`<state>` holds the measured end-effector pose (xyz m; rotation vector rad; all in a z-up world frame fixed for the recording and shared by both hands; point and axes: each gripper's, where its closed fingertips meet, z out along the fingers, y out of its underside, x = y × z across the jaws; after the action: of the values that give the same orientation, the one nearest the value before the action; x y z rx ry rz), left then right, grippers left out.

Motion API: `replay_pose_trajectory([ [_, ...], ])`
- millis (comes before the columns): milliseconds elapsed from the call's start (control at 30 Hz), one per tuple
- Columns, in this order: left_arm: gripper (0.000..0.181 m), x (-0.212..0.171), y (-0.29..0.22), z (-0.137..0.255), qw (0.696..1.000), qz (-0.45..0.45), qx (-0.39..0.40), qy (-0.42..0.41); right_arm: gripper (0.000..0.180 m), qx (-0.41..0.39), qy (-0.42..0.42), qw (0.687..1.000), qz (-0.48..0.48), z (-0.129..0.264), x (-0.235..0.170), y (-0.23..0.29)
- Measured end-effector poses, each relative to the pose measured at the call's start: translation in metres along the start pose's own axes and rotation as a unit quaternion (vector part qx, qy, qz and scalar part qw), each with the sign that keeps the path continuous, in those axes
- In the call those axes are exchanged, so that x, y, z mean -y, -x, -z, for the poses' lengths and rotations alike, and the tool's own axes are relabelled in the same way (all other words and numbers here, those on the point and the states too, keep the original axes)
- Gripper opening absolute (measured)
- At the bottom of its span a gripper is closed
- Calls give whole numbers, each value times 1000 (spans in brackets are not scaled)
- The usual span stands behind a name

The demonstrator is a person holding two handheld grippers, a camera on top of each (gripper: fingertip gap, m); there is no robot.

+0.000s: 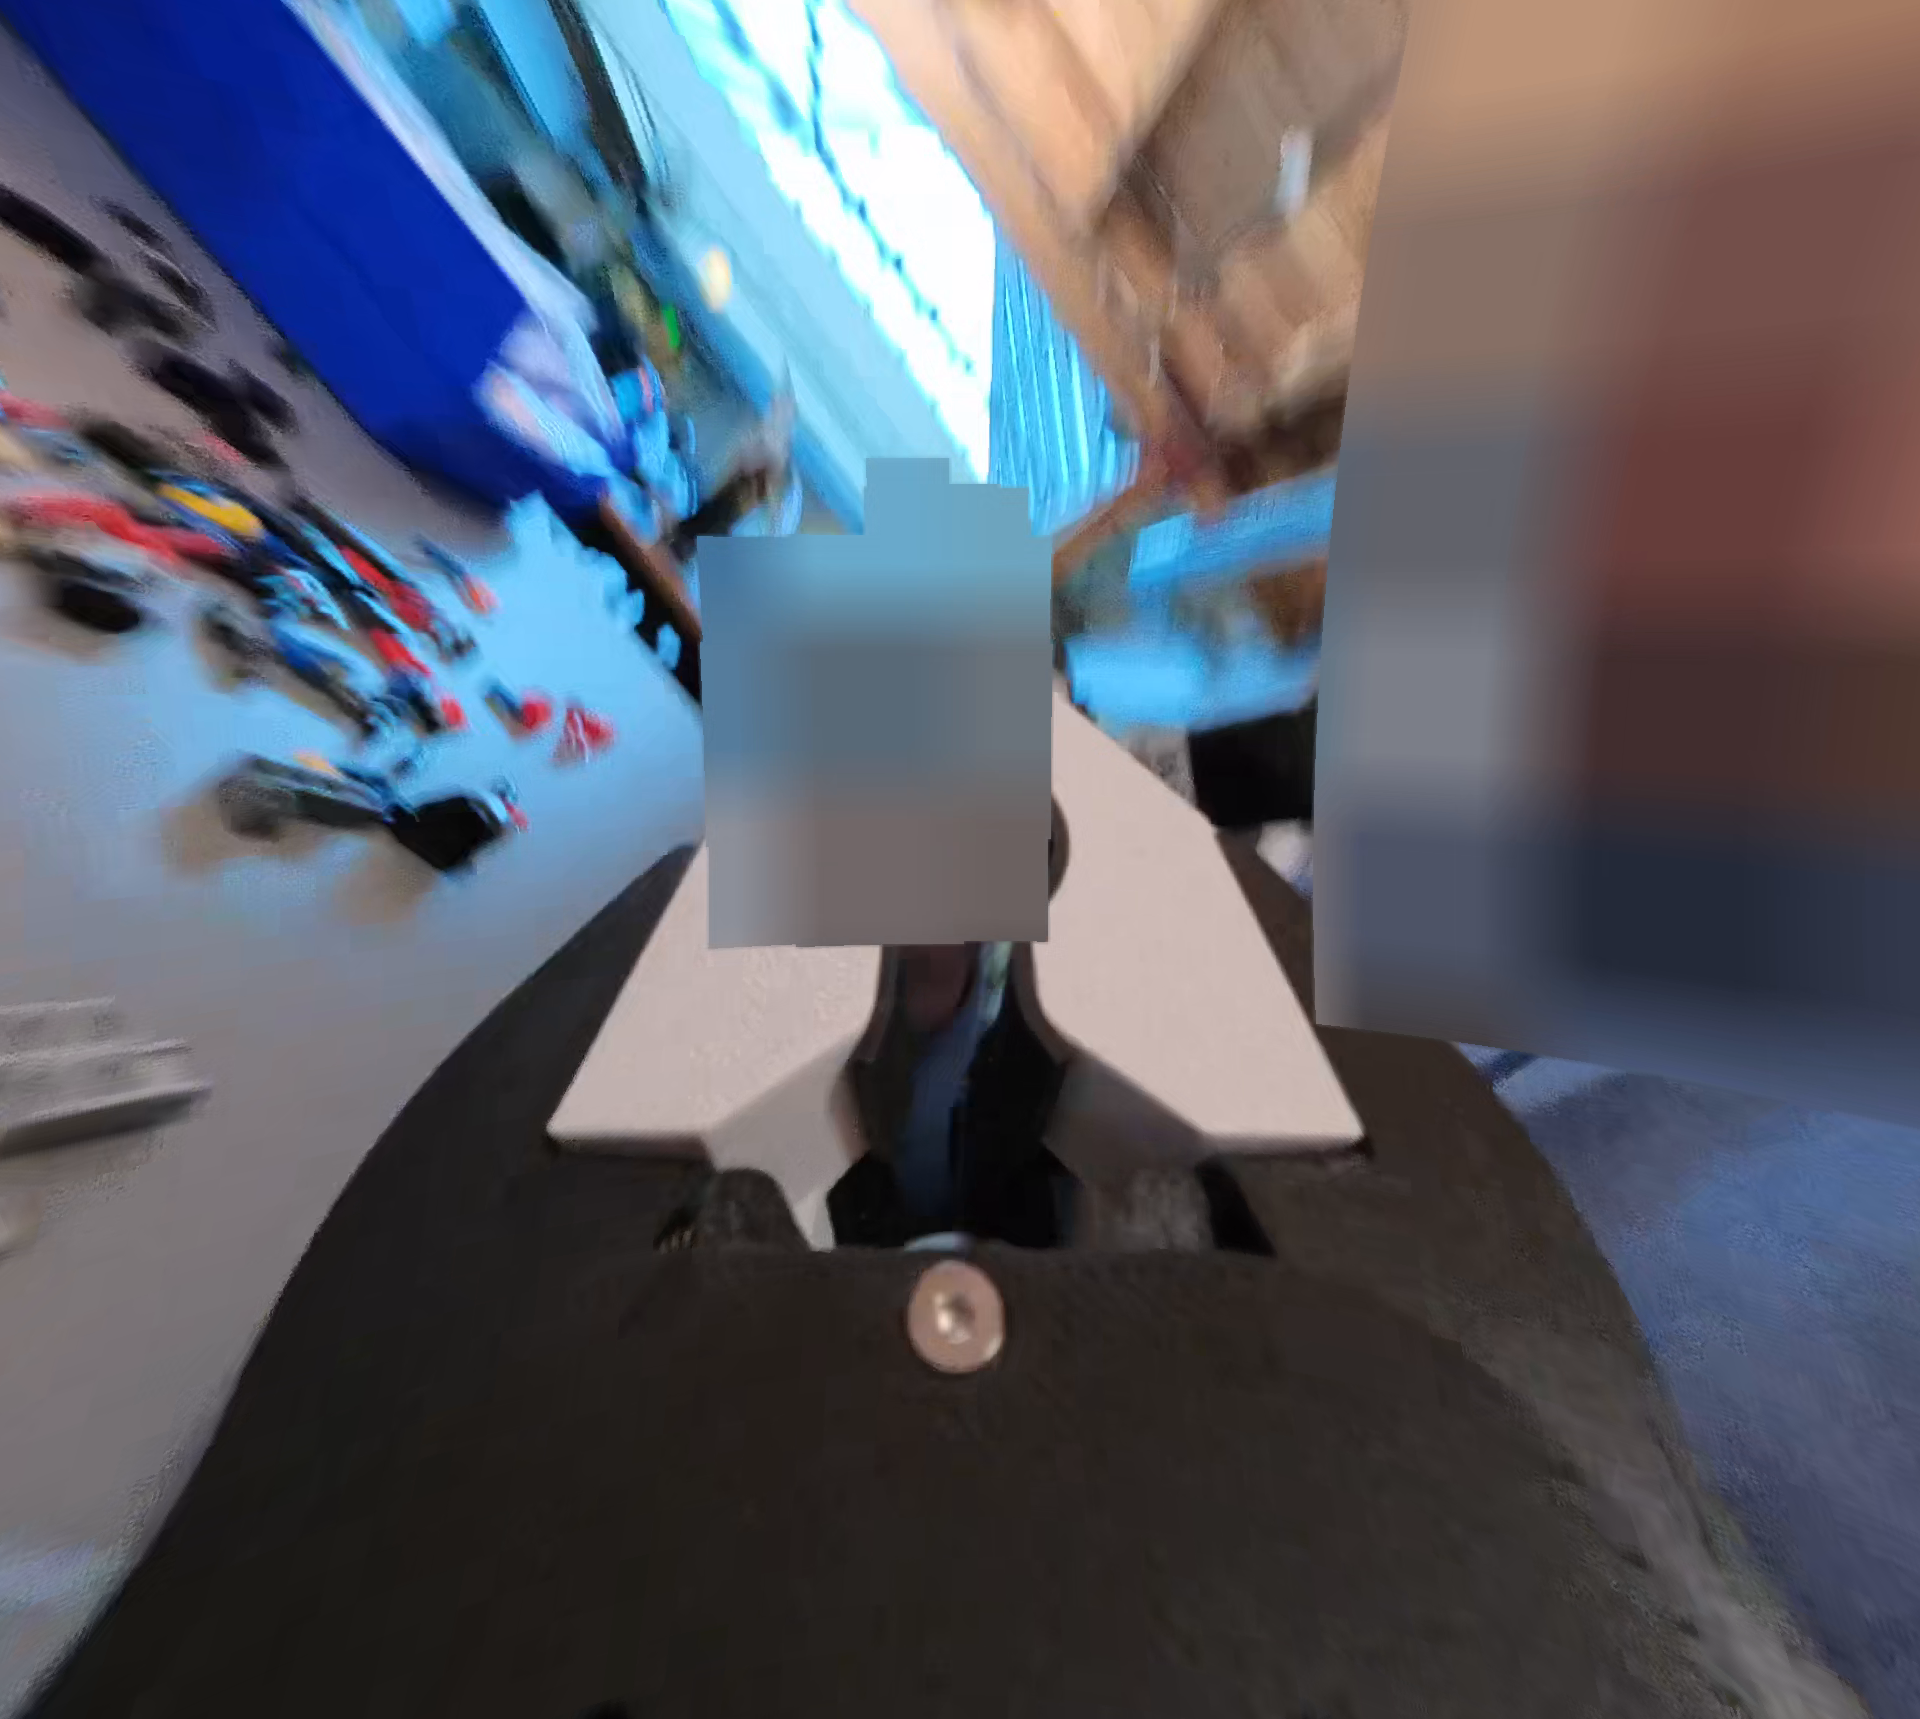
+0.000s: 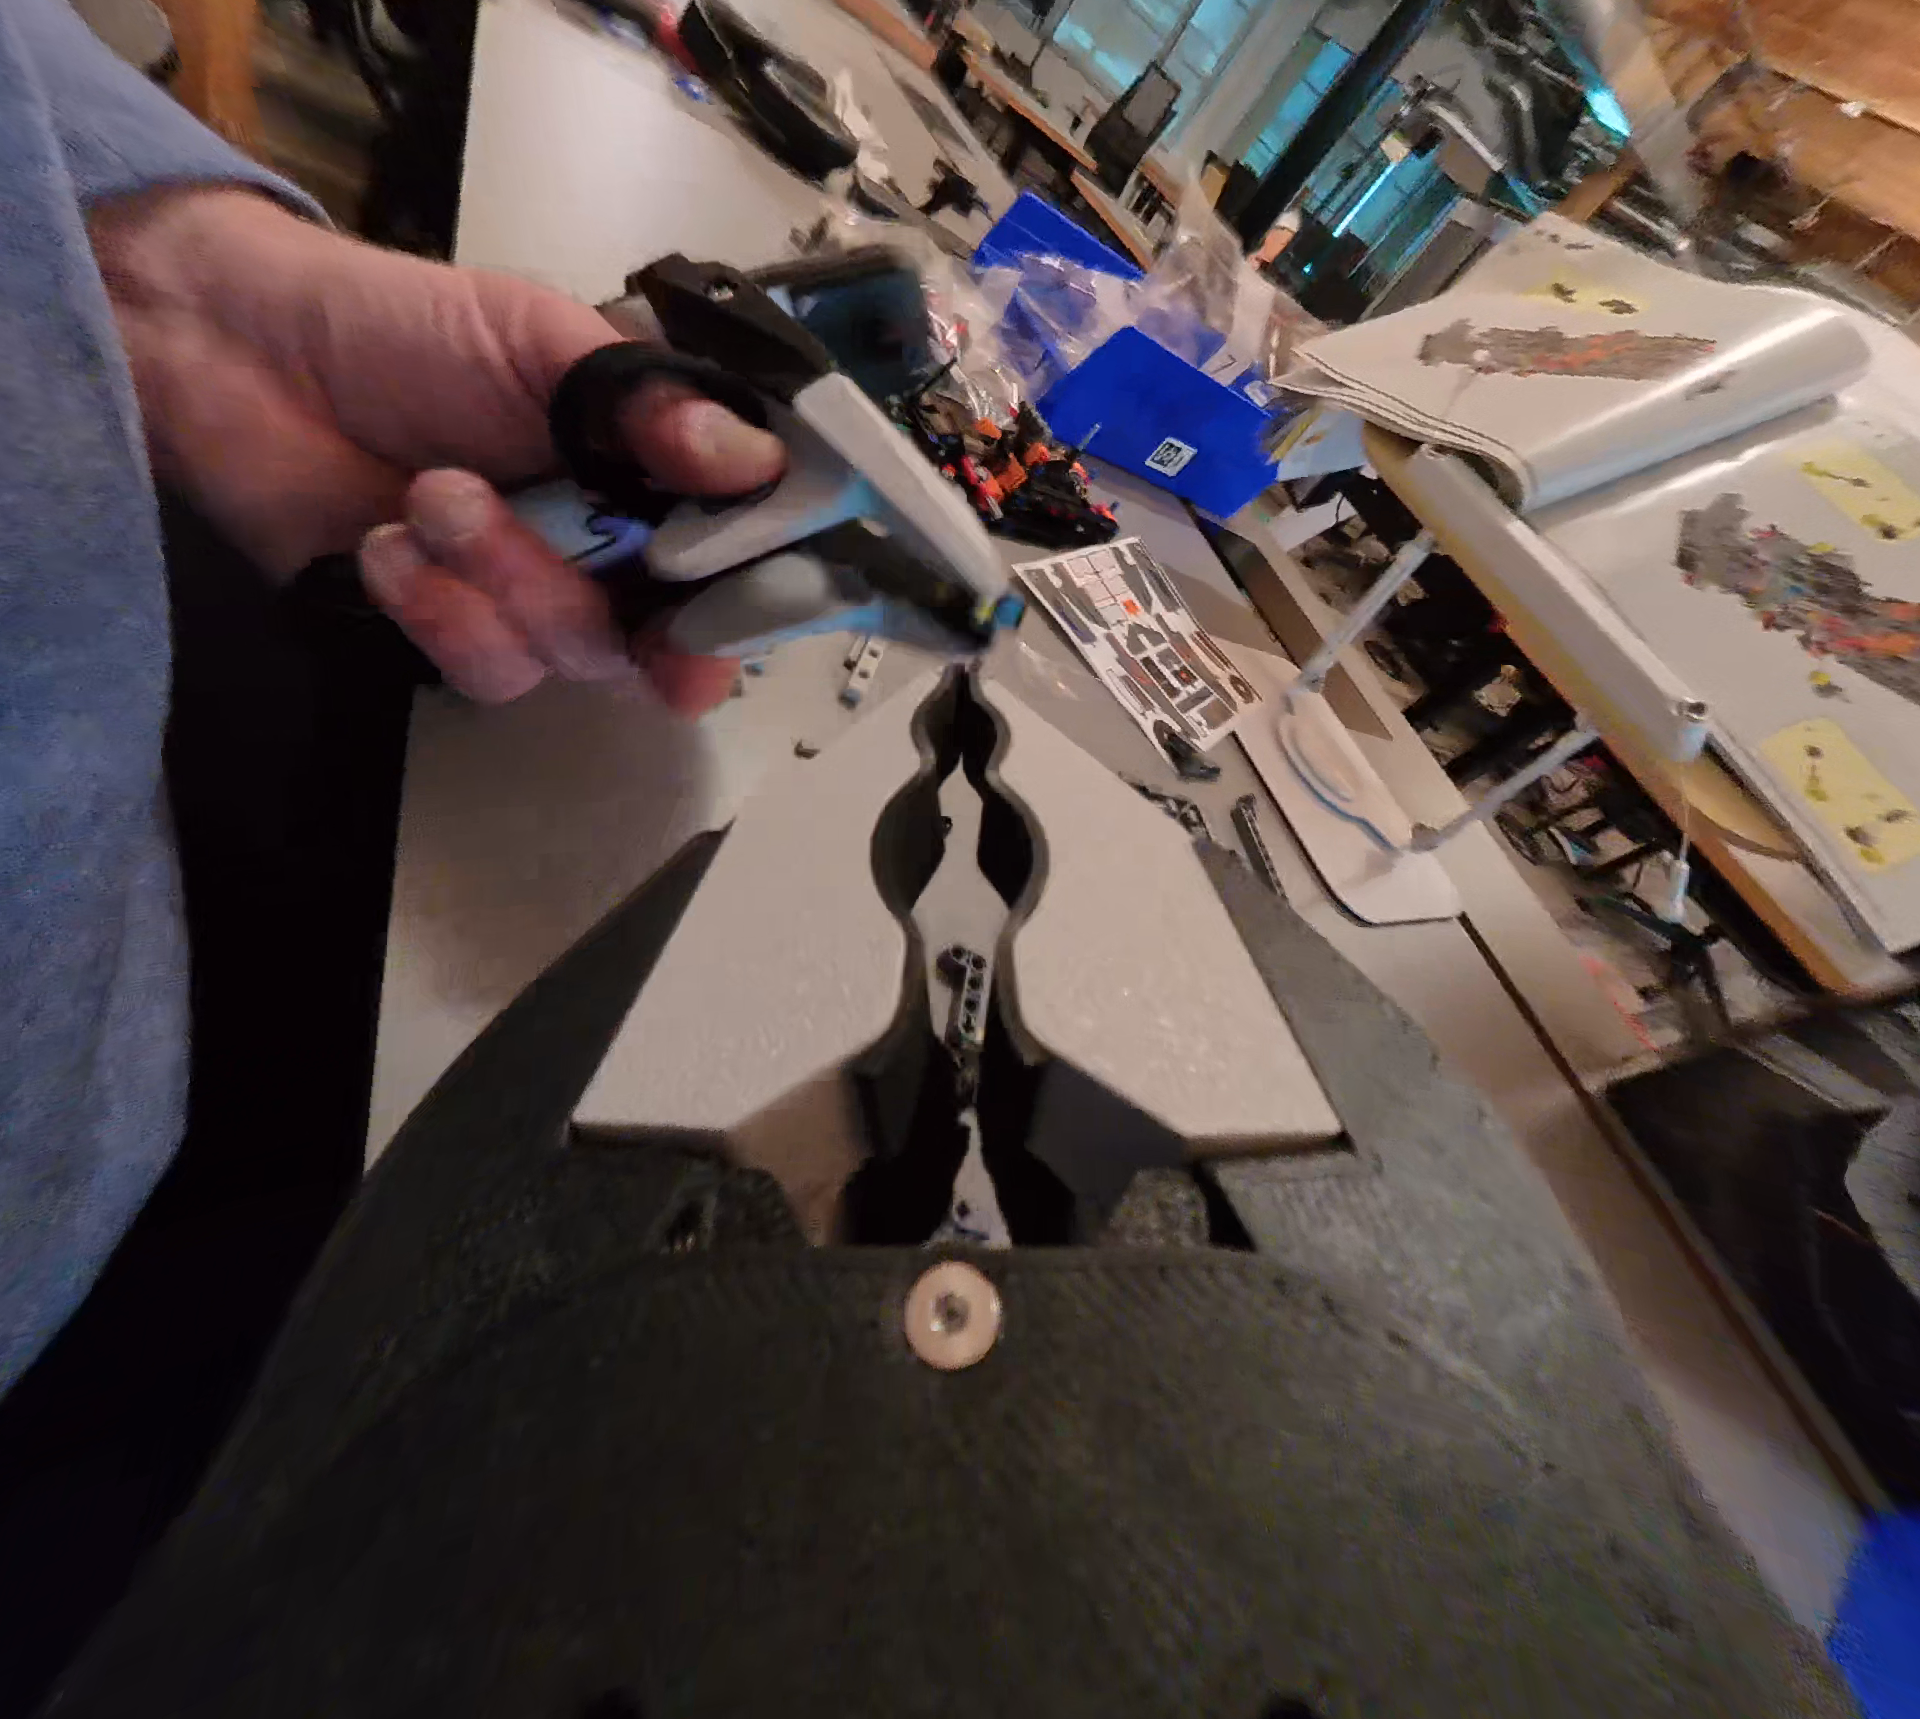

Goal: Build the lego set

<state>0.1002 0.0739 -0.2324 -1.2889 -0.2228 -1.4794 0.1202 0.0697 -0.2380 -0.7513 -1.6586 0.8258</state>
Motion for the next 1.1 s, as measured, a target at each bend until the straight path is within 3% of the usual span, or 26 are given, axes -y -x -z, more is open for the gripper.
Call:
replay_pose_trajectory([
  [33,6,16,2,12,999,11,-3,-30,0,-2,-1,1000,-22,5,-1,-6],
  [100,6,-3,-1,1,999,-22,3,27,0,10,13,999,-38,4,-10,-6],
  [200,7,1,0,0,999,-25,0,24,1,56,1,994,-91,-2,-9,0],
  [300,8,-10,0,-2,988,-131,37,79,7,81,-39,981,-174,4,3,-12],
  [533,9,-19,-2,-7,939,-300,79,150,17,184,-80,899,-389,-4,4,-7],
  [733,9,-26,2,-9,890,-394,109,199,11,205,-101,873,-431,-7,9,-2],
  [967,9,-31,2,-9,852,-454,119,231,5,220,-95,873,-425,-4,7,3],
  [1100,10,-30,4,-10,845,-462,128,237,4,212,-95,884,-406,-2,6,2],
])
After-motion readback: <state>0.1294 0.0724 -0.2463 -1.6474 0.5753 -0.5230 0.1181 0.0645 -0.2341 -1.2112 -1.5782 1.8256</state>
